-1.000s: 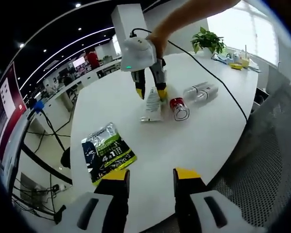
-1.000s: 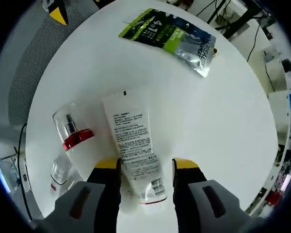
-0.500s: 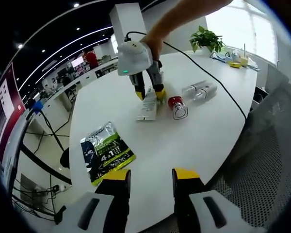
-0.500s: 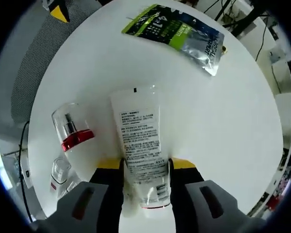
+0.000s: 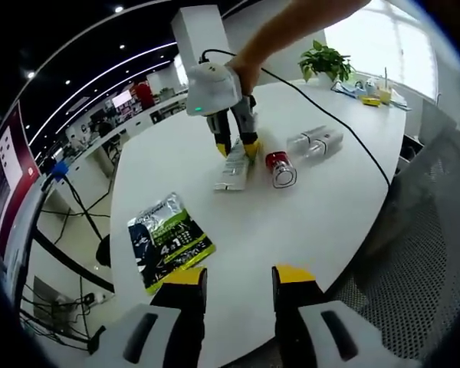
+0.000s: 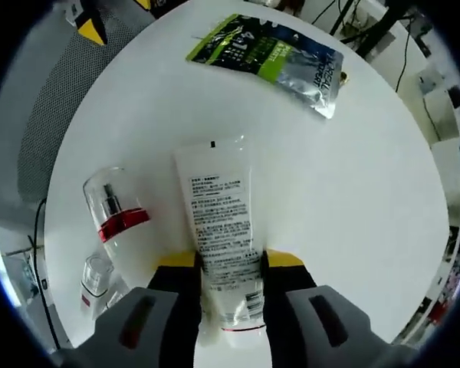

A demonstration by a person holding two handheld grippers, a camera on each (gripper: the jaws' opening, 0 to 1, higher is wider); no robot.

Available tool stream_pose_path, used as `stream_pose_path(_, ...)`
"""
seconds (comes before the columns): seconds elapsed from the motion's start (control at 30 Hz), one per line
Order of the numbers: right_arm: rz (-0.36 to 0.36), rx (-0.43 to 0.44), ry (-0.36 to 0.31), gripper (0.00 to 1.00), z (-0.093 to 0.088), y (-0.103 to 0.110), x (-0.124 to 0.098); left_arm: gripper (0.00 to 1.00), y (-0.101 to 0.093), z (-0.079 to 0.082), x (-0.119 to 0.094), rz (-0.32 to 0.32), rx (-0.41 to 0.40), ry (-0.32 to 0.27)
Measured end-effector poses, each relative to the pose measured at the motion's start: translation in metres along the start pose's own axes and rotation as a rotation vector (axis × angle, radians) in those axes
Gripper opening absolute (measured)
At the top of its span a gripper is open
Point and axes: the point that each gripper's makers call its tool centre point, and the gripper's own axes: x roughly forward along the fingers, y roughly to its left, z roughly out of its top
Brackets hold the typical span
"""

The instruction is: Arrange the skincare products in the storage area until every visible bottle or jar stands upright without overlapping.

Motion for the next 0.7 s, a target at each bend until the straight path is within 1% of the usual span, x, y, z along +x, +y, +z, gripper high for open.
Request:
stream_pose_path(0.07,-0.016,-0.004,-0.005,0.26,-0.001,0.0,-0.001,0.35,0.0,0.0,0.0,0.001,0.002,0.001)
stream_pose_path(0.17,-0.05,0.033,-0.025,0.25,-0.002,-0.001,-0.002,0.35,0.001,-0.001,0.0,0.004,0.007,0.005)
stream_pose_path(0.2,-0.051,0.034,-0.027,0.24,-0.002,0.0,-0.003,0.35,0.002,-0.003,0.001,0.005,0.005,0.014)
stream_pose_path(0.37,-0.146,0.053,-0.065,0.23,0.0,-0.008,-0.008,0.35,0.002,0.0,-0.001,0.009,0.004,0.006)
stream_pose_path(0.43,-0.199,0.075,-0.099,0.23,0.004,-0.015,-0.016,0.35,0.002,0.0,-0.001,0.008,0.007,0.006)
stream_pose_path(0.47,-0.223,0.087,-0.126,0.23,0.008,-0.016,-0.021,0.35,0.002,0.0,-0.002,0.009,0.008,0.005)
stream_pose_path(0.53,-0.255,0.099,-0.159,0.23,0.011,-0.017,-0.026,0.35,0.002,0.001,-0.003,0.01,0.006,0.004)
stream_pose_path(0.6,-0.295,0.118,-0.182,0.23,0.012,-0.02,-0.031,0.35,0.002,0.001,-0.004,0.01,0.009,0.003)
stream_pose_path(0.63,-0.329,0.126,-0.196,0.23,0.013,-0.023,-0.035,0.35,0.002,0.001,-0.003,0.01,0.01,0.004)
stream_pose_path(0.7,-0.364,0.162,-0.23,0.23,0.015,-0.025,-0.041,0.35,0.002,0.001,-0.003,0.009,0.013,0.007)
